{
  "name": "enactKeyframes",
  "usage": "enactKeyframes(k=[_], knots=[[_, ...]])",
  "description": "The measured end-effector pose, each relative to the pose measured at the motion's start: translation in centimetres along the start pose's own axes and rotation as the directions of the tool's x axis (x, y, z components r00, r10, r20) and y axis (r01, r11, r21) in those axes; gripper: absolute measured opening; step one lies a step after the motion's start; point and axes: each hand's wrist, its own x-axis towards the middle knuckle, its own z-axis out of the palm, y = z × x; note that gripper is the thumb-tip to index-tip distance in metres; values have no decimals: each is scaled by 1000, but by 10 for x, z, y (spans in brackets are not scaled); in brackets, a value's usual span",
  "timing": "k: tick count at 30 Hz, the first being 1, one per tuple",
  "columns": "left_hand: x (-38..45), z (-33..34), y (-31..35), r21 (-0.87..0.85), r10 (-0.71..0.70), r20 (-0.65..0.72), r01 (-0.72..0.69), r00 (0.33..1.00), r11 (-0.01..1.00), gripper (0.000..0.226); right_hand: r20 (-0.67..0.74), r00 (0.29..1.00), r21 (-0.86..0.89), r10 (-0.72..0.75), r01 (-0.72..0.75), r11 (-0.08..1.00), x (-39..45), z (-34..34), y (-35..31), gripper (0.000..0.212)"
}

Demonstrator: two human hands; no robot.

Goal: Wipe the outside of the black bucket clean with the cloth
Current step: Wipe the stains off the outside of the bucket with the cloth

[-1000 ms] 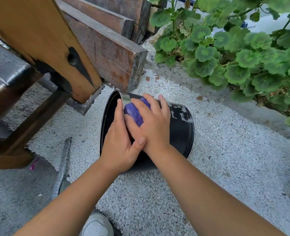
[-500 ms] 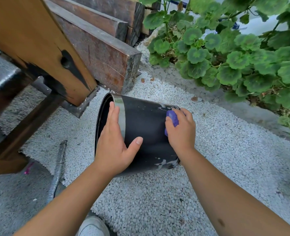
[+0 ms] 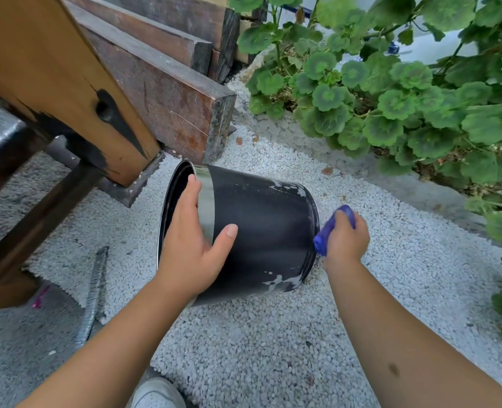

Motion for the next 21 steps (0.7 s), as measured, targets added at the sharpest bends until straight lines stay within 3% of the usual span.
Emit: enactKeyframes(k=[3,5,8,10,16,19,21], knots=[[21,-6,4,-180,-141,-98,122,985,976,59,23,988,151,152,-154,977,6,-9,4,5],[44,-4,6,-276,-289,-72,259,955,925,64,103,985,134,140,-153,979,3,-6,5,8],[64,-1,-1,-70,-402,19,403,915,913,78,242,968,87,72,-96,992,-5,1,-4,16],[64,-5,-5,-22,-399,40,400,916,916,76,280,959,67,31,-52,996,-9,4,-10,14],[30,-30,4,-188,-202,7,200,979,962,74,183,975,74,-123,111,991,-26,15,-13,8],[19,-33,8,-405,-293,-94,233,951,884,66,204,970,94,-131,113,989,-28,21,-14,9],[23,-30,3,-388,-361,-174,273,916,880,52,216,967,33,-138,134,990,-29,20,-11,10]])
